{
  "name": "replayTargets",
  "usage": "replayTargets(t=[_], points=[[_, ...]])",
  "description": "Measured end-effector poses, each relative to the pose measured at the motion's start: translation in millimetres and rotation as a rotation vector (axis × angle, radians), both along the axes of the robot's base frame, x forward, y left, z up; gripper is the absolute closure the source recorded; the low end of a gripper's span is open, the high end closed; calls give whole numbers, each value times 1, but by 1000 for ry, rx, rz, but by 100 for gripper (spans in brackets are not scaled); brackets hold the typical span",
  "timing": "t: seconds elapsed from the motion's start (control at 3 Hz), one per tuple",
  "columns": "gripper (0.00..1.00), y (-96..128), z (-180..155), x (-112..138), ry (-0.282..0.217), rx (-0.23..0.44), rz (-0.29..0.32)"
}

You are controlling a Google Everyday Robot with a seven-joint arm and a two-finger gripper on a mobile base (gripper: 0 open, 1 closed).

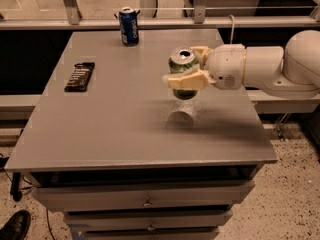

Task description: Move green can near rxbar chocolate

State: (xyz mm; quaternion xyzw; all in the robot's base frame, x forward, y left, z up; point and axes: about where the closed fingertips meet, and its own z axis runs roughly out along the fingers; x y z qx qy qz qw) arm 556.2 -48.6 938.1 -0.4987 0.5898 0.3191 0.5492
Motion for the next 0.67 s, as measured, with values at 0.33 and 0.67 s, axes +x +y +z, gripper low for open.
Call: replayTargets(t=[0.33, 0.67], points=[[100, 18, 10, 16, -50, 53, 15], [100, 42, 19, 62, -86, 110, 26]])
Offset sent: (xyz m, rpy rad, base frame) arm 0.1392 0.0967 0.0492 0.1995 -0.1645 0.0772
